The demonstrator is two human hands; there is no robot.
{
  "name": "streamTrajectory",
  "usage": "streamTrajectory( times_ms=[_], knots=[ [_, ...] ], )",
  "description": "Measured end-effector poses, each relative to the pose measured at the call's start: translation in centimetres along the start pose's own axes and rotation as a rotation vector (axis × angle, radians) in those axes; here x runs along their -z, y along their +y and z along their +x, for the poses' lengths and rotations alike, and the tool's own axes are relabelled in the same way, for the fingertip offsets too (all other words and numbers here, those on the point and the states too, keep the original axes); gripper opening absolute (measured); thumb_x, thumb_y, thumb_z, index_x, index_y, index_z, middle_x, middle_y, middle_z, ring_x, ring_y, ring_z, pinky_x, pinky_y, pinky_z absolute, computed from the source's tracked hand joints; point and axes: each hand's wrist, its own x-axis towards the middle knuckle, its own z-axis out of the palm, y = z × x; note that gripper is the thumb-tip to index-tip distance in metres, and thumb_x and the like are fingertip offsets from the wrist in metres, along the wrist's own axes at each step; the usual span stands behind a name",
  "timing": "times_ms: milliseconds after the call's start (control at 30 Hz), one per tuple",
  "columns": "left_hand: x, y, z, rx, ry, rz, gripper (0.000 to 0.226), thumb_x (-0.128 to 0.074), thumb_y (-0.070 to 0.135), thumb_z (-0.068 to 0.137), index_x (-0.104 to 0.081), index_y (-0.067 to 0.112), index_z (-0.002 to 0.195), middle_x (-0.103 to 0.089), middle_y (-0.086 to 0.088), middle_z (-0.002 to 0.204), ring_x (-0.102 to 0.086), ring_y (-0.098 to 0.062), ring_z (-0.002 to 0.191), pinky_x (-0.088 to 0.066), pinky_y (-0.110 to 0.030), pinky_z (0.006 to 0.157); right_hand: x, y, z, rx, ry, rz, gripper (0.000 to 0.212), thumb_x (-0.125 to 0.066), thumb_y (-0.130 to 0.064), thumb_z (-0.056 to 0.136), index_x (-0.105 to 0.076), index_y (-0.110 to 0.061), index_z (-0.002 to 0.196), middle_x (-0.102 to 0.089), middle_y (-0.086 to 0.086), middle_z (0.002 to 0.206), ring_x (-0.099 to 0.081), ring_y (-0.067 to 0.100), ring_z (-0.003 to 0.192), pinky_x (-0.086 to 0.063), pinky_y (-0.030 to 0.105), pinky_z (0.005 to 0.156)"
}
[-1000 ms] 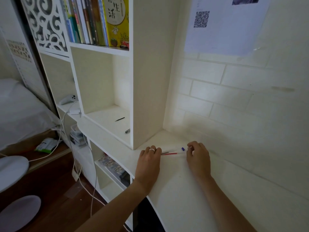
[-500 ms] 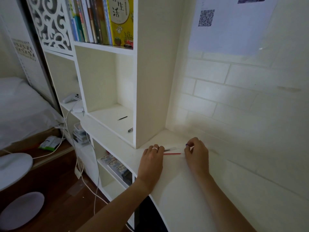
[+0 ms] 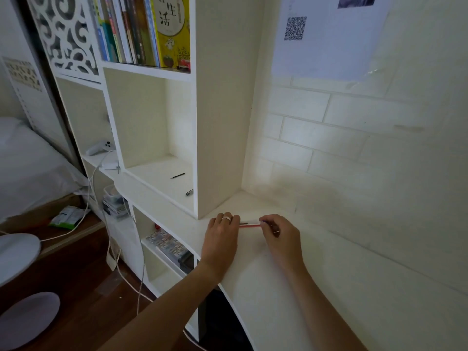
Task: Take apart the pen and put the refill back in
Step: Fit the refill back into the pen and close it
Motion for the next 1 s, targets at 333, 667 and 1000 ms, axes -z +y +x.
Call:
streamTrajectory(
  times_ms=[333,667,1000],
  knots=[
    [-0.3,-0.1,0.1,-0.019,0.024,-0.01,0.023,-0.058,-0.002,0.083,-0.063,0.015,0.097,-0.064,-0.006,0.094,-0.057,-0.024,0.086,-0.05,-0.036,0.08,0.0,0.4,0.1,0.112,-0.004,-0.082,0.017,-0.068,-0.011,0.09,-0.075,-0.024,0.098,-0.071,-0.01,0.089,-0.065,0.005,0.084,-0.049,0.013,0.076],
    [-0.4,-0.3,0.1,0.011,0.006,-0.008,0.022,-0.059,0.0,0.083,-0.063,0.015,0.098,-0.064,-0.006,0.093,-0.057,-0.024,0.085,-0.05,-0.036,0.079,0.4,-0.4,-0.1,-0.045,0.035,0.064,0.015,-0.068,-0.007,0.089,-0.069,-0.022,0.093,-0.072,-0.011,0.082,-0.069,0.007,0.069,-0.051,0.012,0.066],
    [0.0,-0.1,0.0,-0.035,0.036,-0.046,0.023,-0.056,-0.004,0.082,-0.063,0.015,0.093,-0.062,-0.005,0.089,-0.054,-0.022,0.082,-0.047,-0.034,0.077,0.4,-0.7,-0.2,-0.05,-0.059,0.064,0.016,-0.067,-0.007,0.09,-0.069,-0.023,0.092,-0.072,-0.012,0.084,-0.069,0.009,0.068,-0.051,0.011,0.064]
  ],
)
